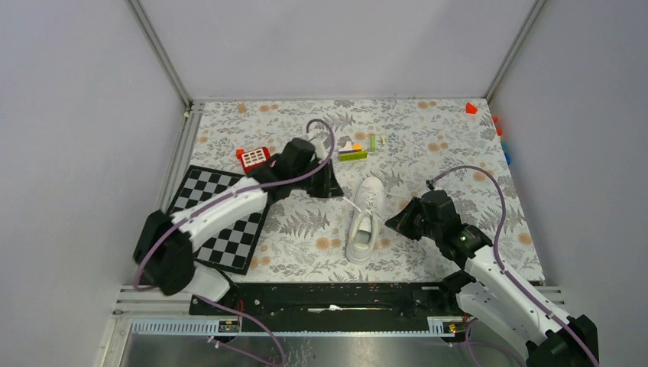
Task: Tie the shoes
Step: Pick up the shoelace at the center of the board.
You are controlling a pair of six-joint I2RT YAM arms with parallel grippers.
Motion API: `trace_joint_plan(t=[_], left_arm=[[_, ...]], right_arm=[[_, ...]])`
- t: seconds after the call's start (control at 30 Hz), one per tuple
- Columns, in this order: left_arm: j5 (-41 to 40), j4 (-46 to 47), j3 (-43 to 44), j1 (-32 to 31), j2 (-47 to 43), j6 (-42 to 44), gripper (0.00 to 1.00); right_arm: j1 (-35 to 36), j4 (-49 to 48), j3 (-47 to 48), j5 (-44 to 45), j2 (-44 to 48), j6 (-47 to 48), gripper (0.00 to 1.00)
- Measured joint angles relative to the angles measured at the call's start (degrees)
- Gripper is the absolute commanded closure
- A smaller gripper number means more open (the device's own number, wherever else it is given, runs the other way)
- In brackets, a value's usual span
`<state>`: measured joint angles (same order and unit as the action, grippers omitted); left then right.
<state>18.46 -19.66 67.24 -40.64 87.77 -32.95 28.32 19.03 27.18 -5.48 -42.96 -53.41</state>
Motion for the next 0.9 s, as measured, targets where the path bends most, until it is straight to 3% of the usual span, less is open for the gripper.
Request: trace_joint_plan(t=[0.1,0.2,0.37,0.5,0.53,0.6,0.7,0.9], left_arm=[[-2.1,5.1,-10.5,0.1,-8.5,-3.8,0.85],[-2.6,9.7,-20.3,0.2,-11.6,-8.1,0.85],[-2.8,8.0,-25.8,0.2,-11.3,-10.6,0.87],[-5.7,5.5,-23.1,0.2,-14.3,-9.8,0.87],[-7.0,5.2,-22.0,0.2,-15.6,-9.5,0.81],[-9.7,5.0,-19.7,0.3,-18.5,-9.0,0.53],[-12.3,4.9,-14.7,0.5,-19.5,-7.9,0.40],[-10.1,2.6,3.9,0.6,-2.5,-2.7,0.31]], right_arm=[[0.0,0.2,0.0,0.0,0.2,0.0,1.00],[0.0,0.2,0.0,0.0,0.0,0.0,1.00],[0.0,0.2,0.0,0.0,-0.6,0.0,1.00],[0.0,0.2,0.0,0.0,-0.7,0.0,1.00],[0.0,0.2,0.0,0.0,-0.7,0.0,1.00],[0.0,0.2,0.0,0.0,-0.6,0.0,1.00],[0.0,0.3,0.0,0.0,-0.5,0.0,1.00],[0.0,0.5,0.0,0.0,-0.4,0.0,1.00]])
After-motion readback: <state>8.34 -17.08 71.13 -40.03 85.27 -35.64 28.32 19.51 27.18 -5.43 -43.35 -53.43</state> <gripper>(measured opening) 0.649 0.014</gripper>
